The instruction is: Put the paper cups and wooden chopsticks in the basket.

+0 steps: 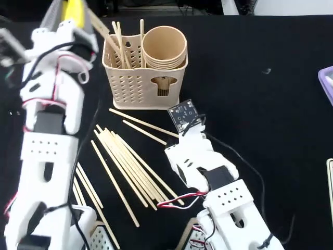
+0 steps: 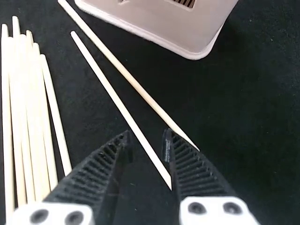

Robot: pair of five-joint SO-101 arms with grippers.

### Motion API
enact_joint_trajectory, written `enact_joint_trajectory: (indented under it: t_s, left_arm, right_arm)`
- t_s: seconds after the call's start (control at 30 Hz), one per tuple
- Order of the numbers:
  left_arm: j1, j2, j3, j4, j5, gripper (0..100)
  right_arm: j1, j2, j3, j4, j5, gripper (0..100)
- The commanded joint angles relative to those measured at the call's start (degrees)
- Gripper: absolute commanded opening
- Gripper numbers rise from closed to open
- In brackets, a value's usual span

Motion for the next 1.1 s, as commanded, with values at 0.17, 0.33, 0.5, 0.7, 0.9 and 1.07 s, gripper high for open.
enact_joint_trajectory:
  t_s: [0.17,0.33,0.5,0.7,0.9,1.07]
  left_arm:
    - [4.5,8.5,-0.8,-1.3,-14.7,3]
    - [4.4,8.5,3.8,-1.3,-14.5,3]
    - [4.4,8.6,5.5,-1.1,-14.4,5]
    - [4.4,8.5,5.4,0.1,-14.3,21]
    - [3.9,8.4,0.2,8.9,-14.3,16]
    - [1.3,5.0,-6.7,20.7,-14.3,11]
  right_arm:
    - [0.4,-1.9,-0.4,-1.4,0.1,11.5]
    - [0.4,-1.9,-0.4,-1.4,0.1,11.5]
    - [0.4,-1.9,-0.4,-1.4,0.1,11.5]
    - [0.4,-1.9,-0.4,-1.4,0.1,11.5]
    - [0.4,-1.9,-0.4,-1.4,0.1,11.6]
    - [0.4,-1.9,-0.4,-1.4,0.1,11.6]
